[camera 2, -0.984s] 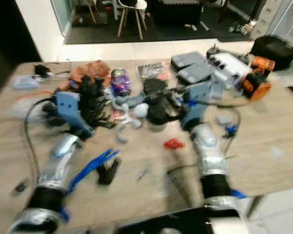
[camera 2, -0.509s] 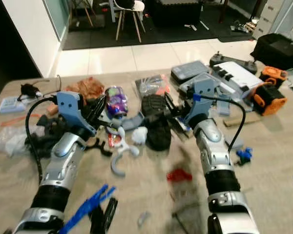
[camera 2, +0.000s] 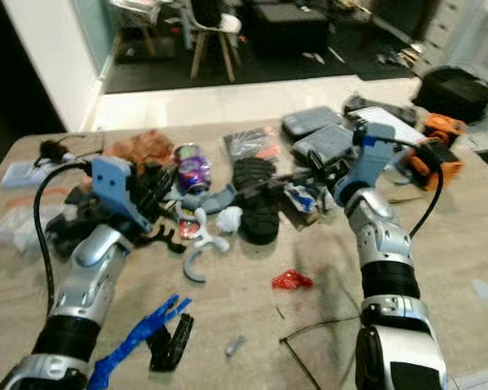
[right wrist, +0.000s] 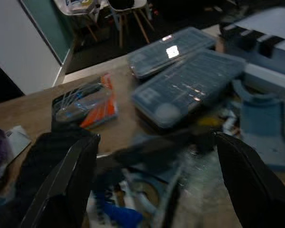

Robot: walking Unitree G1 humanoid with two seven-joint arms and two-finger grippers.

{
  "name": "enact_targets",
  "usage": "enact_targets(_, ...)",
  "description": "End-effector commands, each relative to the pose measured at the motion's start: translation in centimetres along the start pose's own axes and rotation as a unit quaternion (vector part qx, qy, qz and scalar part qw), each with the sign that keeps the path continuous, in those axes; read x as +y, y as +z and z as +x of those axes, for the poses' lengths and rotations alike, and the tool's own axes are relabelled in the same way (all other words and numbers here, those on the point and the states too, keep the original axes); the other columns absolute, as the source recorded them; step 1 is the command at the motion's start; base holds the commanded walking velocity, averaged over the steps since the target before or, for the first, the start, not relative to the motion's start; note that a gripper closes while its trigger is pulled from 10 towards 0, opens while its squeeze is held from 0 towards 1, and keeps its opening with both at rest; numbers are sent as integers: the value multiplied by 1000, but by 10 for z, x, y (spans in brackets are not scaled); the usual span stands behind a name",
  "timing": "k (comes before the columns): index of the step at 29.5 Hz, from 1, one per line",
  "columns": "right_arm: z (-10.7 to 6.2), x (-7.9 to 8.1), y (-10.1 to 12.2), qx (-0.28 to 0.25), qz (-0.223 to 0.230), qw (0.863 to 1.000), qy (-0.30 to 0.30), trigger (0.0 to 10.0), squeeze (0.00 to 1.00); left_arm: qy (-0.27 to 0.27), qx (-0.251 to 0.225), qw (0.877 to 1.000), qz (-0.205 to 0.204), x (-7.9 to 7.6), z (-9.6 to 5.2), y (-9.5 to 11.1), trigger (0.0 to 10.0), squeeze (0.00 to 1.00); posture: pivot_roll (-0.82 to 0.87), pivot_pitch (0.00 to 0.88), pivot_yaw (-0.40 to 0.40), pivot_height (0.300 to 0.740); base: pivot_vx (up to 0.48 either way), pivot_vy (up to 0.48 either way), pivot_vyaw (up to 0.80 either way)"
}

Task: Picking trash to rubbish bin

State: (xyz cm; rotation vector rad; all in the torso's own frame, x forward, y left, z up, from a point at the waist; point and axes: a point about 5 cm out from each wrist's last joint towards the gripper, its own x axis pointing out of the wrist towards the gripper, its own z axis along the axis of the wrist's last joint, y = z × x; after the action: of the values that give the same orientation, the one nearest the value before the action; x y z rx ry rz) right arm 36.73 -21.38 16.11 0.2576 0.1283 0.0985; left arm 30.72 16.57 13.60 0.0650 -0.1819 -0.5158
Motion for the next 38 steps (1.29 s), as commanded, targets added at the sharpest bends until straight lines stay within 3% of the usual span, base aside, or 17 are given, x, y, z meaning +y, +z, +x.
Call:
enact_targets(1, 1, 1, -5, 26, 5, 1000, -1, 10000, 0, -20, 10, 1000, 18, -1, -3, -1, 10000, 0, -3, 0, -11, 740, 0, 0, 0)
enact_targets(6, 3, -3, -4, 40, -3, 999, -11, 10000, 0, -42, 17, 998, 34, -1, -4, 1, 10000, 0, -4, 0, -11, 740, 0, 0, 0)
enact_targets(14, 4, -4, 4, 31, 1, 999, -9, 10000, 0, -32, 16, 999, 30, 3, -5, 7, 10000, 0, -2, 0, -9, 740, 0, 0, 0)
enact_targets(38, 4, 4, -4, 41, -22, 999, 10, 10000, 0, -1, 25, 999, 31, 8, -3, 8, 10000, 0, -3, 0, -10, 740, 0, 0, 0)
